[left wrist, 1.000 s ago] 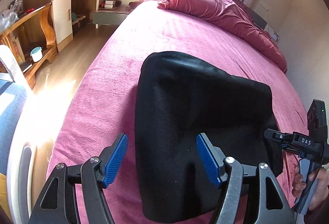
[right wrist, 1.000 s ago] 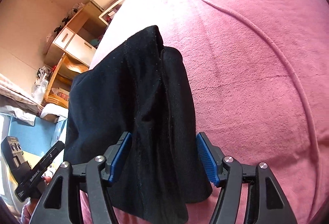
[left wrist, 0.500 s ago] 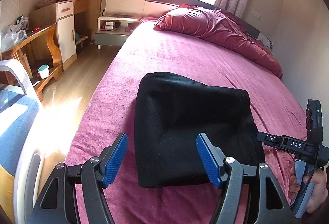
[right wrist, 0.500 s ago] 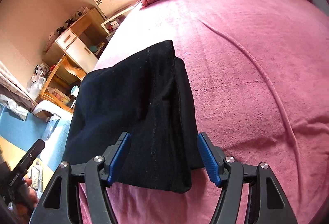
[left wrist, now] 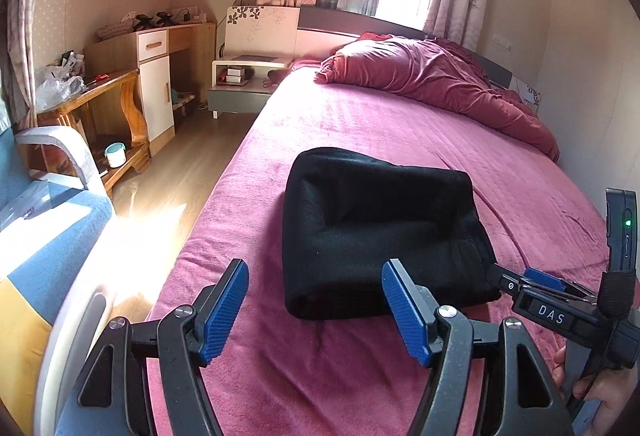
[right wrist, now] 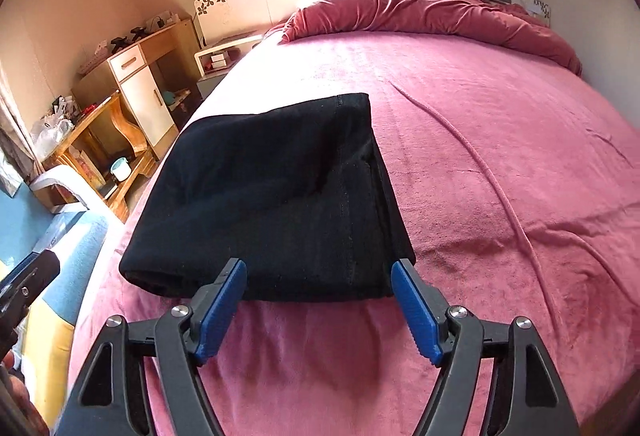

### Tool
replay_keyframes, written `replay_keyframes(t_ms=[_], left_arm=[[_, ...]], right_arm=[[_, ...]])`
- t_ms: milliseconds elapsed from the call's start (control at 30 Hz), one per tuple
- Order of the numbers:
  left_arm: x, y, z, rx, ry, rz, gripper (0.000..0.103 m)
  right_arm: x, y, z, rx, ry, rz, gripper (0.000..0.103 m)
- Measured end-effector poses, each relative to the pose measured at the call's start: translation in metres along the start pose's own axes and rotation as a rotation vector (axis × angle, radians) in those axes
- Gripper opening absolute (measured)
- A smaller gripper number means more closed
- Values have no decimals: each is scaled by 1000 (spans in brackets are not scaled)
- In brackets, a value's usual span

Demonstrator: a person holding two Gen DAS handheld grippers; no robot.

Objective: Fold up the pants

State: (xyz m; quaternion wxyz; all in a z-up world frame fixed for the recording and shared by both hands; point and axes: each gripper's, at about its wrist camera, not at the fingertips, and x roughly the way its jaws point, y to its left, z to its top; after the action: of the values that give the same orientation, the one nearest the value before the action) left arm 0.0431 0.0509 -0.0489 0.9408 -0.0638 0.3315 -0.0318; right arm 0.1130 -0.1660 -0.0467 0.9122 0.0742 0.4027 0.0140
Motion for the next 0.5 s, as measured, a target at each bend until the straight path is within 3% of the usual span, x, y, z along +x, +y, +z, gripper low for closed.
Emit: replay_keyframes(t_ms=[500], left_arm=[[-16, 0, -26, -15, -2, 54, 71]], right_arm=[[-35, 27, -21, -102, -66, -26, 78]])
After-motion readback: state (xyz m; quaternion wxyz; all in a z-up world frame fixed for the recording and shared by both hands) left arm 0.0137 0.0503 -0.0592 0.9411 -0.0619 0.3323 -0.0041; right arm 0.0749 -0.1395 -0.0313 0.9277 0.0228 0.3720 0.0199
